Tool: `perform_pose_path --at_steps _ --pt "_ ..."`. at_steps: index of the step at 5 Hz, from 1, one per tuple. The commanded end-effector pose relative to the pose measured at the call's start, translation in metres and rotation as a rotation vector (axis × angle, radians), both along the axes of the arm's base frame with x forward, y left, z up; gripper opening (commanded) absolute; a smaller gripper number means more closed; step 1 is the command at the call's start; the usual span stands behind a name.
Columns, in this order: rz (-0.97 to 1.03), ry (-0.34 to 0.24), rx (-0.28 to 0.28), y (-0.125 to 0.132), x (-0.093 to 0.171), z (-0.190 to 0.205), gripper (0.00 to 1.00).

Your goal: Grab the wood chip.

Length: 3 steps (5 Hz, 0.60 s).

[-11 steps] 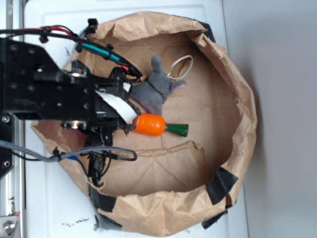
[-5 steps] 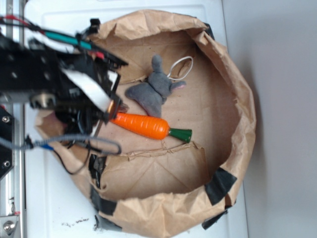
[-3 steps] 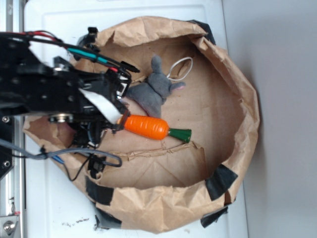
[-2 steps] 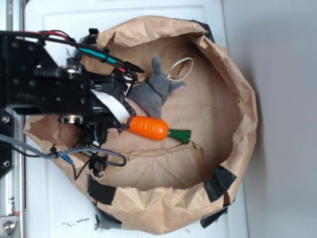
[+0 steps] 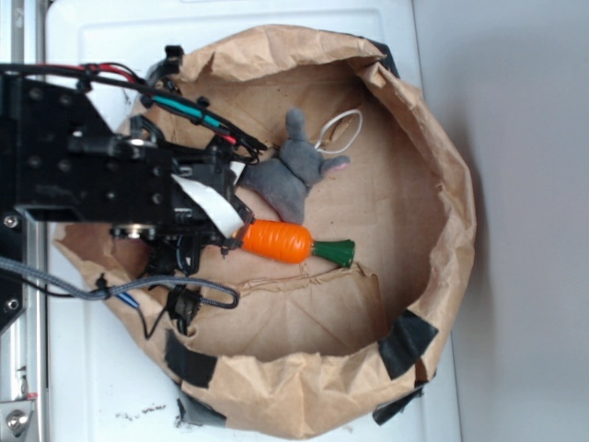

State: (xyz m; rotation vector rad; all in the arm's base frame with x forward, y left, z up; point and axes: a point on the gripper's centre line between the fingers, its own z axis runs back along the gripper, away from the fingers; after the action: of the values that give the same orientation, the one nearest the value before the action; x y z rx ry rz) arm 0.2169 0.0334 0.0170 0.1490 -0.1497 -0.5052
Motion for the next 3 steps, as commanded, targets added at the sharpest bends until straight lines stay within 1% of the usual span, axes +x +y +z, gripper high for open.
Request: perform_pose_path --at_steps 1,3 --pt "-0.007 -0.038 0.002 -0.0058 -0.0034 0.0044 0.00" --pt "0.001 -0.061 0.004 -0.0032 -0.0038 0.0089 0.00"
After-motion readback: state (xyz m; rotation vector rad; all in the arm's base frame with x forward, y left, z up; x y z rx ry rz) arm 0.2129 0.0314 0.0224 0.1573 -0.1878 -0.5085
